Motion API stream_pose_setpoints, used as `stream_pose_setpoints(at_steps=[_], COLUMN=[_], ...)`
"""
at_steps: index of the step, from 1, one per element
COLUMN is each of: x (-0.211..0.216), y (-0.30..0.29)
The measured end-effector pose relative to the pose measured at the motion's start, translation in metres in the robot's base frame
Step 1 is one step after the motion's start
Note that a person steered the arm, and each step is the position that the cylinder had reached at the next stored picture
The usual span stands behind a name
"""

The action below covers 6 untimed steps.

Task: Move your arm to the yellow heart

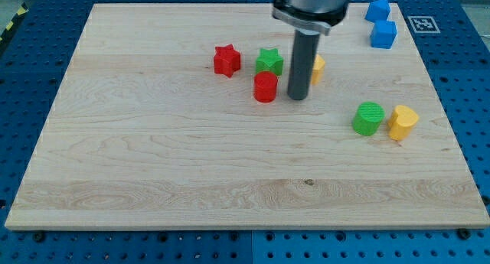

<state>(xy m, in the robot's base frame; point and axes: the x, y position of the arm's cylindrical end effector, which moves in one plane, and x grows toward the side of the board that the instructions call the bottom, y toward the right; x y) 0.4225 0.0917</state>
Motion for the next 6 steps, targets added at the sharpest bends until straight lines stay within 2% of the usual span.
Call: stream_pose_setpoints(at_steps=[2,3,5,6], x=[0.001,0.02,0.03,0.049], y=[0.1,0.157,0.178,0.195])
